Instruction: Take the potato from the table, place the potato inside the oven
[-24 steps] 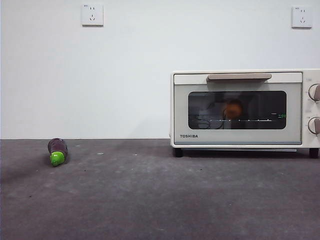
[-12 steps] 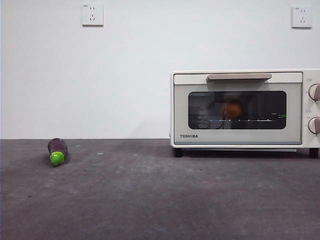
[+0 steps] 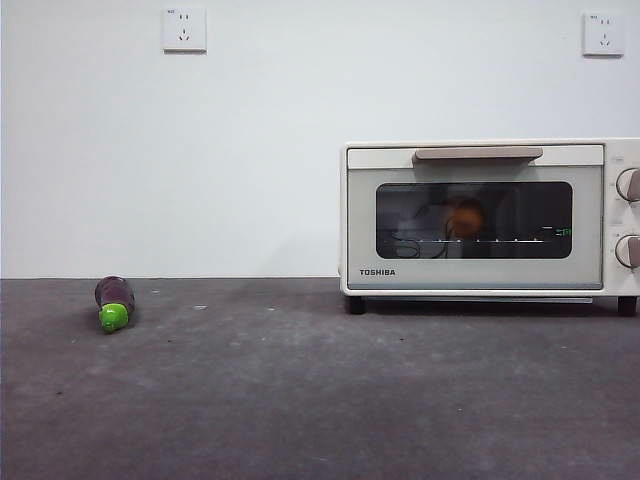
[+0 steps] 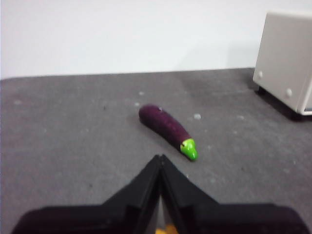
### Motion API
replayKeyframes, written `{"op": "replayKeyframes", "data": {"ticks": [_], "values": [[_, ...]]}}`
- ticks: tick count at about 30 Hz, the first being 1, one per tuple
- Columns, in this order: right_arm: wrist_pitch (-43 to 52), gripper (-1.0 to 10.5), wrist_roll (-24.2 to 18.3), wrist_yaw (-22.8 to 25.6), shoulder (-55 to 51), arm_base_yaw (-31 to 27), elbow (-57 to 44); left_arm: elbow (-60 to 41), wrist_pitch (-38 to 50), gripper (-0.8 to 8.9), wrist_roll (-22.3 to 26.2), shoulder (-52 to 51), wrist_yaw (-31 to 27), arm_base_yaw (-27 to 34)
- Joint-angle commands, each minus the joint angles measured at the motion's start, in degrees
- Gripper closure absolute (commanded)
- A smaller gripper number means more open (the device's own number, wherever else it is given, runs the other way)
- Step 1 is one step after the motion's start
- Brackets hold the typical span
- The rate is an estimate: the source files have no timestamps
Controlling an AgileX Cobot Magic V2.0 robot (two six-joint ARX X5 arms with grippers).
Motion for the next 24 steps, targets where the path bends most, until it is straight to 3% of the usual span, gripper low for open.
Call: {"op": "replayKeyframes", "data": {"ticks": [1, 7, 11, 24], "values": [[-1.0, 9.5, 0.4, 0.3, 0.0, 0.0, -0.1, -0.9, -2.6, 8.18, 0.8, -0.1, -0.3, 0.2], [-1.0, 9.5, 0.4, 0.3, 0.0, 0.0, -0.1, -0.9, -2.9, 8.17, 1.3, -0.1, -0.5, 0.2], [-1.0, 9.5, 0.4, 0.3, 0.0, 0.0, -0.1, -0.9, -3.2, 8.18, 1.3, -0.1, -3.6, 0.2], [-1.0, 9.5, 0.4, 0.3, 0.0, 0.0, -0.1, -0.9, -2.5, 8.18, 1.2, -0.1, -3.6, 0.2]]}}
